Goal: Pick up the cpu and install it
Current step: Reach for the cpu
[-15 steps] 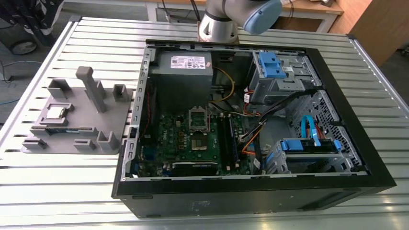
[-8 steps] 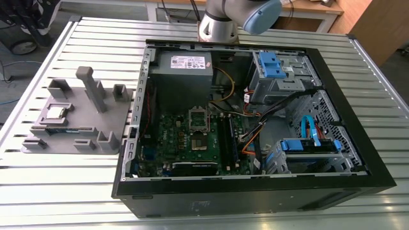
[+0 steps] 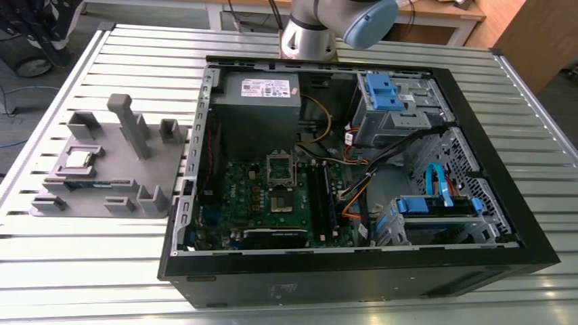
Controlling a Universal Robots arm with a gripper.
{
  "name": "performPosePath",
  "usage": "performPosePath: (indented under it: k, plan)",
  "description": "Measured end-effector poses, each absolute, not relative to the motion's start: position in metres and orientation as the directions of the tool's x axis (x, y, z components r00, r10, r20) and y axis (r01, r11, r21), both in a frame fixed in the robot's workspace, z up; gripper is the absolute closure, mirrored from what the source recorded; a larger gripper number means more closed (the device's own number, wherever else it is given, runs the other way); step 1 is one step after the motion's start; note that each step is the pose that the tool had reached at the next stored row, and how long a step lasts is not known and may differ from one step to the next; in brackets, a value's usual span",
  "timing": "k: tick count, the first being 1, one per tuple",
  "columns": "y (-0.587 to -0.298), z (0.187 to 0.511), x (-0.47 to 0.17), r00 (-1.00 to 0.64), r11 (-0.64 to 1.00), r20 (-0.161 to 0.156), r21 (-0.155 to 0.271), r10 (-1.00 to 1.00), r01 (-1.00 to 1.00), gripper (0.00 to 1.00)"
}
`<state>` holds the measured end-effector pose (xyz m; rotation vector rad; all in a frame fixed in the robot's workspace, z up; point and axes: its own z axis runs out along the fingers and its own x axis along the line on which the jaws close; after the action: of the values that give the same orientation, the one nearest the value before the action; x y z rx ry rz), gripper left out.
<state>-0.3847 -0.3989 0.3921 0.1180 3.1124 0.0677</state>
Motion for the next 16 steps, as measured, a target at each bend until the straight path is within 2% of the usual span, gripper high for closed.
performPosePath:
  k: [16]
  plan:
    - [-0.4018, 0.3827, -0.3911, -0.997, 0.996, -0.025, 0.044, 0.076, 0.075, 0.89]
